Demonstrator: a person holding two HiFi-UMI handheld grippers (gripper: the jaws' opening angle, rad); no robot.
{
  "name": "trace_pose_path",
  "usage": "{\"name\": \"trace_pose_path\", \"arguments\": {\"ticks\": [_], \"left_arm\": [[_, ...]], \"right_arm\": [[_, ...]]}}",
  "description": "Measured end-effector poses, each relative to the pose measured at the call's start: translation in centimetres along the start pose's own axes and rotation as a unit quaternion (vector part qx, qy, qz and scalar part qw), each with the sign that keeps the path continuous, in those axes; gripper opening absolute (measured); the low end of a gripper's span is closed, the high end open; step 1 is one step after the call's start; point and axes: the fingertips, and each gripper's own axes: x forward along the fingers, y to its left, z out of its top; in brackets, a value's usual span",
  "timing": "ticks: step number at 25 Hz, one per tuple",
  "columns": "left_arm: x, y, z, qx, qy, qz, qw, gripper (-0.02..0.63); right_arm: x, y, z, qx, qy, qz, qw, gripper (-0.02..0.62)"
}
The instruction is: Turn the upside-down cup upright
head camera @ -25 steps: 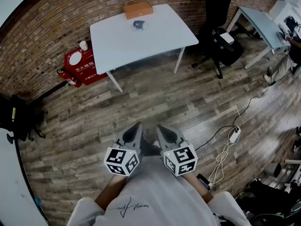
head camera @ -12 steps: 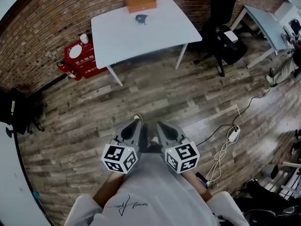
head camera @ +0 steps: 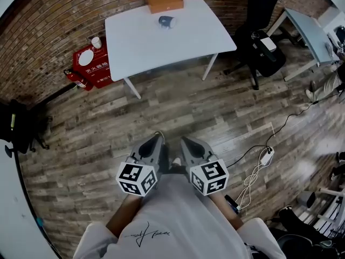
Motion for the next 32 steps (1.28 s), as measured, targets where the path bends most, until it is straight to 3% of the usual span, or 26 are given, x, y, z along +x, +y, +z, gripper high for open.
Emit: {"name": "trace_pose_path", "arguments": {"ticks": [18,25,32], "left_arm": [[5.8,5.0,4.7,-0.012,0.019,-0.023,0.9995,0.011],[7.7,7.3,6.6,-0.007,0.019,-0.028,0.9994,0.011],[9.4,9.6,9.6,-0.001,0.008,-0.041,0.9991,0.011]], "right_arm": [[6.9,-2.9,4.2,0.025,0.006,-0.019,1.0,0.02],[10.1,-2.9,6.4,0.033,-0.001,-0.007,0.999,0.02],[13.3,-2.6,9.1,0.008,-0.02,-0.002,1.0,0.02]]}}
